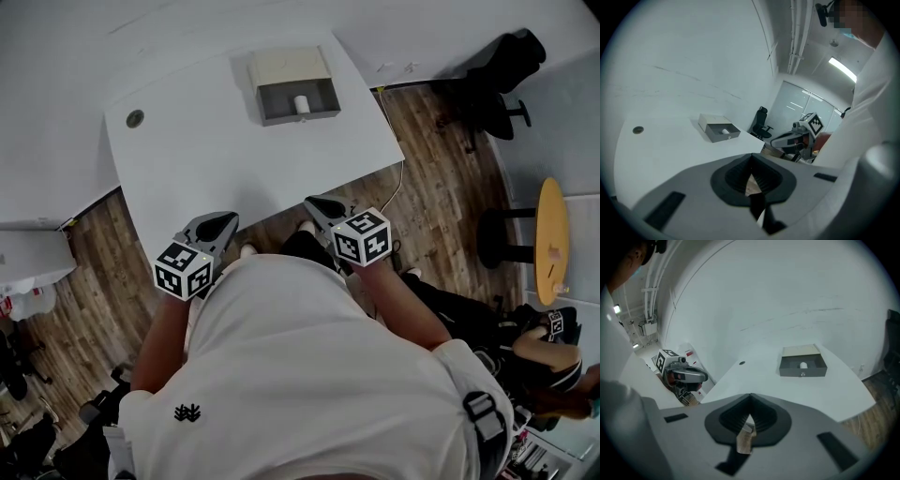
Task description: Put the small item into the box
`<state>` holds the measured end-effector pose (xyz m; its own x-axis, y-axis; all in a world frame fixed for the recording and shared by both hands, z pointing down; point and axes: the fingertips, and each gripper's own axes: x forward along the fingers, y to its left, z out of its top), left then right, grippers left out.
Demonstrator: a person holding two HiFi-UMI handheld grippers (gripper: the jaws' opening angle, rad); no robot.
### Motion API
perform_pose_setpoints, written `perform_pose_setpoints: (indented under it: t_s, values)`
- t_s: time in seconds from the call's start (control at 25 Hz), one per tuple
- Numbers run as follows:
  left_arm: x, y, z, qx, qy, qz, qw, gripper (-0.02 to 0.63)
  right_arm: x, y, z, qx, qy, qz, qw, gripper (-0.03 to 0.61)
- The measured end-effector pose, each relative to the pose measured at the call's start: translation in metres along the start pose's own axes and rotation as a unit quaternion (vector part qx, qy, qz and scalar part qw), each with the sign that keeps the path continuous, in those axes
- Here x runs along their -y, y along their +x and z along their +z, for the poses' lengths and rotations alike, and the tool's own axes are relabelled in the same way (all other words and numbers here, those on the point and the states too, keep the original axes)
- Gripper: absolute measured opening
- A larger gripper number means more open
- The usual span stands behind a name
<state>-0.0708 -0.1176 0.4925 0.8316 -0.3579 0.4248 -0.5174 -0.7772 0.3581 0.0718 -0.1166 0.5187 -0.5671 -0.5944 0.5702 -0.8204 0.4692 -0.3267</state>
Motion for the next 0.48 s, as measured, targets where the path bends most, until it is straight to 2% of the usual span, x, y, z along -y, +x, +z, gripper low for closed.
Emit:
perform_pose_setpoints:
  t_s: [0.2, 0.48]
  values:
    - [0.004, 0.018, 0.003, -0.013, -0.003, -0.004, 0.9999, 0.008, 0.010, -0.009, -0.001, 0.002, -0.006, -0.001, 1.000, 0.006]
    - [0.011, 0.066, 0.015, -0.042, 0.004, -0.012, 0.9990, 0.008, 0.046, -0.038, 0.005, 0.026, 0.018, -0.005, 0.999, 0.006]
